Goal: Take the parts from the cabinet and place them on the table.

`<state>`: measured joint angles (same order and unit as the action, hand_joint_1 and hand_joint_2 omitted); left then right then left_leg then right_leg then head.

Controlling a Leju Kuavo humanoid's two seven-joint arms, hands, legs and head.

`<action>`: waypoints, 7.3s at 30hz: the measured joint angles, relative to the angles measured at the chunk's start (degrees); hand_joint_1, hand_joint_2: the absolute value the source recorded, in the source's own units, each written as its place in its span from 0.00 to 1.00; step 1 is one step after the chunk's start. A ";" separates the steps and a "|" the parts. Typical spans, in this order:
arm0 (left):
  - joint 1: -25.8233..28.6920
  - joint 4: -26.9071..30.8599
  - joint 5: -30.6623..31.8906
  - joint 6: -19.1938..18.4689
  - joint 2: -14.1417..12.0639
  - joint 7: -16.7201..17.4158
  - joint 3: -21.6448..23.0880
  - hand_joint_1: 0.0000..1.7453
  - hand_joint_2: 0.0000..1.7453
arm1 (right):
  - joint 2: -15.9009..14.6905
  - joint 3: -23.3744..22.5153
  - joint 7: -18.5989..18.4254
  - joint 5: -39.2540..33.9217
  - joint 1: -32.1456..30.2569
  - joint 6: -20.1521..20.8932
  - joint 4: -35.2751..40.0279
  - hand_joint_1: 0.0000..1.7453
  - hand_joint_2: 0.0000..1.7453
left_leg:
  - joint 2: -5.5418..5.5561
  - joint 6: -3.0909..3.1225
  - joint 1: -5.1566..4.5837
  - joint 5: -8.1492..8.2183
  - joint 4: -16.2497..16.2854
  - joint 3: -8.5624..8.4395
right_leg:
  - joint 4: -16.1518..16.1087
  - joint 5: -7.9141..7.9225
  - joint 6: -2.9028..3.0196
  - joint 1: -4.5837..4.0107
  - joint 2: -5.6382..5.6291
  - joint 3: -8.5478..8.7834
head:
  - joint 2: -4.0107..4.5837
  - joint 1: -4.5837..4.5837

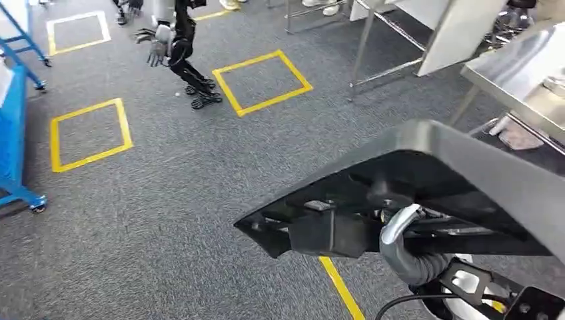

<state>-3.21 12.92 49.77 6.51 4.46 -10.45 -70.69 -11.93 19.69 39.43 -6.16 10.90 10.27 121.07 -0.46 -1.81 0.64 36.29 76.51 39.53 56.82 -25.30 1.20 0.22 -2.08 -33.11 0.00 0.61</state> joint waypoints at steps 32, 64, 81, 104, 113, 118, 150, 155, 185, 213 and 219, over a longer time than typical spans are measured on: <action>-0.87 0.00 -0.02 -1.20 0.94 -1.29 0.31 0.00 1.00 | 3.10 -0.61 -4.83 -3.65 5.04 -0.74 -2.17 1.00 1.00 | -0.01 0.14 0.02 -2.81 -2.93 -0.68 | -0.49 0.68 -0.10 0.03 -0.60 0.02 | -0.02 -0.13; -0.66 0.00 -1.25 -2.89 0.46 -2.23 -1.27 0.00 1.00 | 4.61 -0.52 -4.52 -4.70 6.83 3.50 -6.12 1.00 1.00 | 0.43 -0.01 0.21 -6.61 -9.78 -3.73 | 0.48 0.22 -0.57 0.32 -2.14 -0.34 | -0.02 -0.04; -0.92 0.00 -1.40 -3.19 0.42 -2.49 -2.08 0.00 1.00 | 4.68 -0.50 -4.39 -4.61 7.19 3.98 -7.37 1.00 1.00 | -3.98 2.12 0.13 -8.89 -19.33 -8.56 | 0.97 0.30 -2.81 0.21 6.36 -0.79 | 0.00 0.81; -0.86 -0.02 -1.38 -5.07 0.15 -3.24 -2.16 0.00 1.00 | 5.46 0.63 -4.42 -2.58 7.97 1.33 -8.39 1.00 1.00 | 0.21 3.10 0.12 -10.09 -19.59 -7.47 | 8.31 -4.52 -2.67 0.13 1.32 -4.13 | 0.00 0.35; -0.85 -0.02 -0.81 -5.66 0.11 -3.65 -2.14 0.00 1.00 | 5.49 1.42 -4.53 -2.40 8.50 0.06 -8.48 1.00 1.00 | -0.06 1.84 -0.36 -8.72 -19.29 -8.37 | 0.74 -0.15 -2.10 0.18 2.63 -0.61 | -0.02 0.28; -0.91 0.00 -0.37 -5.77 -0.04 -3.89 -2.12 0.00 1.00 | 5.44 1.46 -4.39 -2.43 8.74 -0.22 -8.42 1.00 1.00 | -0.04 0.15 0.03 -7.21 -17.19 -8.15 | 0.00 -0.67 -0.38 0.43 2.13 0.63 | 0.00 0.04; -0.84 -0.02 0.17 -5.42 -0.28 -3.96 -2.01 0.00 1.00 | 5.40 2.84 -3.74 -2.10 9.27 -1.86 -9.05 1.00 1.00 | 0.28 0.35 0.08 -2.76 -9.98 -8.08 | 0.89 0.96 0.08 0.27 1.98 -2.21 | -0.02 0.04; -0.37 -0.02 0.22 -5.42 -0.33 -3.96 -2.03 0.00 1.00 | 5.40 2.84 -3.74 -2.10 9.10 -1.86 -9.22 1.00 1.00 | 0.27 0.47 0.05 -3.22 -5.66 -1.34 | 0.91 -1.12 0.25 -0.18 1.44 0.29 | 0.00 -0.02; -0.48 -0.02 0.79 -4.70 -0.39 -3.78 -1.99 0.00 1.00 | 5.70 3.69 -3.65 -2.07 10.13 -1.95 -9.72 1.00 1.00 | 0.61 0.42 0.01 -3.30 -2.76 0.47 | 0.12 -2.23 0.07 0.07 1.70 2.28 | 0.00 -0.48; -0.83 -0.02 0.81 -3.85 -0.26 -3.61 -2.05 0.00 1.00 | 5.86 4.61 -4.44 -1.90 10.19 -1.95 -10.49 1.00 1.00 | 0.76 0.42 0.06 0.29 -2.79 -2.30 | 0.70 -0.64 0.40 -0.16 2.04 -0.19 | 0.00 -0.85; -0.46 -0.02 0.79 -3.87 -0.28 -3.61 -2.08 0.00 1.00 | 6.08 4.92 -4.48 -1.86 9.95 -2.01 -10.56 1.00 1.00 | 0.73 1.30 -0.26 -10.71 -17.08 -4.84 | 0.61 -2.96 -0.21 -0.25 1.84 3.01 | 0.00 -0.79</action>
<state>-3.67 12.90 50.56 2.64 4.17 -14.05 -72.76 -5.86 24.61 34.95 -8.02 20.86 8.26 110.51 0.27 -0.51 0.38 25.58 59.43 34.70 57.43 -28.26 0.99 -0.03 -0.25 -30.10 0.00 -0.17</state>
